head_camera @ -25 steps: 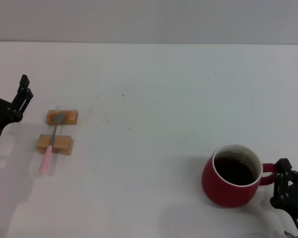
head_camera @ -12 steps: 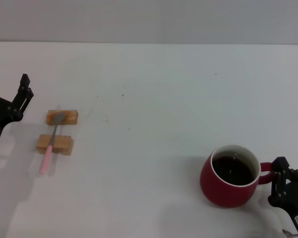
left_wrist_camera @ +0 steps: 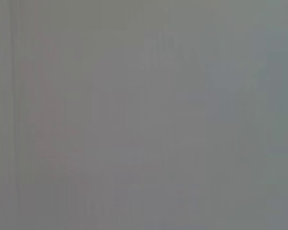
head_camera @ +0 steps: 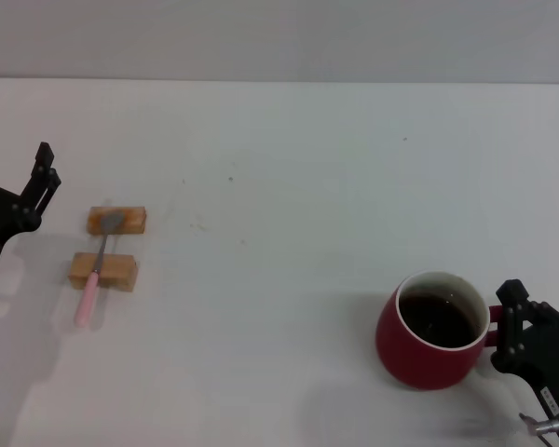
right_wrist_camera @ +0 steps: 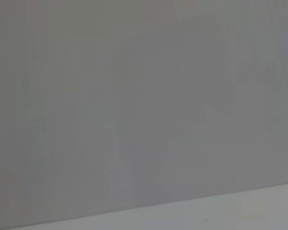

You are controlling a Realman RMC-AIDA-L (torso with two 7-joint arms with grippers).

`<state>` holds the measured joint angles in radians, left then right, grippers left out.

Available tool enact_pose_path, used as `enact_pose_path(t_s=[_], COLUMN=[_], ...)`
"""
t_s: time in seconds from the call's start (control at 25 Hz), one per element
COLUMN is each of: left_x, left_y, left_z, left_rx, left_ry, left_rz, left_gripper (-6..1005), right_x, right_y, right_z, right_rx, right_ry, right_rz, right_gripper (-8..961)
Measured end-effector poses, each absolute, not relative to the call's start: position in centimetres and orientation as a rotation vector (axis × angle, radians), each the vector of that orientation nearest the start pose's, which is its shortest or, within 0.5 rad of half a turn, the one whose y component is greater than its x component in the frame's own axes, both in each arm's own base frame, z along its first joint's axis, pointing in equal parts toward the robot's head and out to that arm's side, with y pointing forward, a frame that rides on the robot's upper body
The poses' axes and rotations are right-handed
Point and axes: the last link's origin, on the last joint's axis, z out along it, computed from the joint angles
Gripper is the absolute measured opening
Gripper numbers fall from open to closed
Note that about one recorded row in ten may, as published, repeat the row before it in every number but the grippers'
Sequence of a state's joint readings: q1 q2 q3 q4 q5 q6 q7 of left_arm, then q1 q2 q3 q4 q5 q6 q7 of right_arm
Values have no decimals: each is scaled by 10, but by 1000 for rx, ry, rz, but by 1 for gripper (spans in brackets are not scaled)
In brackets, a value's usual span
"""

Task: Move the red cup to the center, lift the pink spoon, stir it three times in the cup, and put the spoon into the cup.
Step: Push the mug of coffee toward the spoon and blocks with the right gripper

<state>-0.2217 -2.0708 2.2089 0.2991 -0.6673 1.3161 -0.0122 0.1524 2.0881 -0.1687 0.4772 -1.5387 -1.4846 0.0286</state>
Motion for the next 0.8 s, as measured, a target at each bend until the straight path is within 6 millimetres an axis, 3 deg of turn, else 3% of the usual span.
enact_pose_path(t_s=[0.44,0.8], left_x=[-334,-334], left_y=[274,275], left_z=[-13,-13], left_rx=[-1577,-1582], left_ry=[-400,-401], left_rz=[-695,-694], left_gripper=[841,842], right_x=[310,314], right_y=[157,152], right_z=[-79,-82], right_rx=[-1591,-1535], right_ry=[647,729], right_rz=[780,750], right_gripper=[0,0])
